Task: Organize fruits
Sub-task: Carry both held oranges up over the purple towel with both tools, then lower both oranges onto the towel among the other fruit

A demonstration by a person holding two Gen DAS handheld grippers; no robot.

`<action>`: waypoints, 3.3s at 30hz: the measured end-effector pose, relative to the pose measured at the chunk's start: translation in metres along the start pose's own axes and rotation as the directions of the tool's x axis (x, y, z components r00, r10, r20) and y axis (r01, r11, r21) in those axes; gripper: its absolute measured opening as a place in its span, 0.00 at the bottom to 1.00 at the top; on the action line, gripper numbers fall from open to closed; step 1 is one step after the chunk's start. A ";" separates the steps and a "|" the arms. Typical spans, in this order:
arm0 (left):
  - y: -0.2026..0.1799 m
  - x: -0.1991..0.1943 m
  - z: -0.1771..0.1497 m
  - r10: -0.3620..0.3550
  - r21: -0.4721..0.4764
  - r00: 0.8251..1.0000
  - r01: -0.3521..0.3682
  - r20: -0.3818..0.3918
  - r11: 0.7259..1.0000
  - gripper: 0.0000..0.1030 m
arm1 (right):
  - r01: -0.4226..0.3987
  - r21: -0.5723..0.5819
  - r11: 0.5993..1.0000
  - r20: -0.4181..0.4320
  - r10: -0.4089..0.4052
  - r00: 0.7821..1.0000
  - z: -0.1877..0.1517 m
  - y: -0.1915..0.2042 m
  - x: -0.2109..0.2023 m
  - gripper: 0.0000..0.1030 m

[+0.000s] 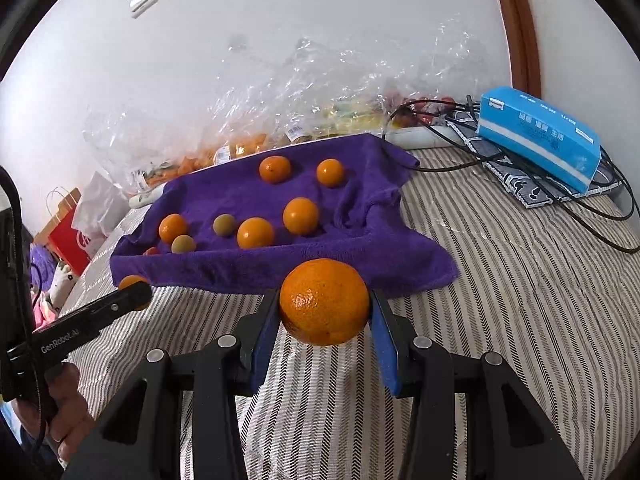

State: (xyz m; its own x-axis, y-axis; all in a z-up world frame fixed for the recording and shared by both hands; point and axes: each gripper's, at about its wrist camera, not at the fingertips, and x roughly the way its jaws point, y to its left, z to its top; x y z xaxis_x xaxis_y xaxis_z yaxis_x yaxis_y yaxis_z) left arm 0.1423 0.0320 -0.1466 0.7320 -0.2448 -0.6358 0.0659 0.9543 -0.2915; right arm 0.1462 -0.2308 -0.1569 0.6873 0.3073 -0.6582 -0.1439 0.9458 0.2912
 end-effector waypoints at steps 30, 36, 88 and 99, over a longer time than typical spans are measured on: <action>0.027 -0.030 -0.006 0.047 -0.035 0.997 -0.045 0.061 0.998 0.32 | 0.022 0.037 0.999 0.069 -0.025 0.997 0.000 0.005 -0.016 0.43; 0.029 -0.031 -0.005 0.042 -0.049 0.997 -0.039 0.065 0.998 0.32 | -0.002 0.005 1.000 0.082 0.001 0.997 0.004 0.022 -0.026 0.43; 0.028 0.026 0.116 0.117 0.001 0.986 -0.118 0.120 0.993 0.32 | -0.079 -0.102 0.992 0.195 0.097 0.976 0.120 0.049 0.014 0.43; 0.054 0.039 0.108 0.119 -0.053 0.987 -0.113 0.110 0.992 0.32 | -0.019 -0.065 0.998 0.121 0.027 0.992 0.112 0.026 0.052 0.43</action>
State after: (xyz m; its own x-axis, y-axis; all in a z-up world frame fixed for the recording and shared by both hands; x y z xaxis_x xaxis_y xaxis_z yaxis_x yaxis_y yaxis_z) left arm 0.2476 0.0922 -0.1099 0.8045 -0.1096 -0.5837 -0.0536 0.9654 -0.2553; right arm 0.2581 -0.2021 -0.1063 0.7641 0.3175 -0.5616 -0.2029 0.9446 0.2580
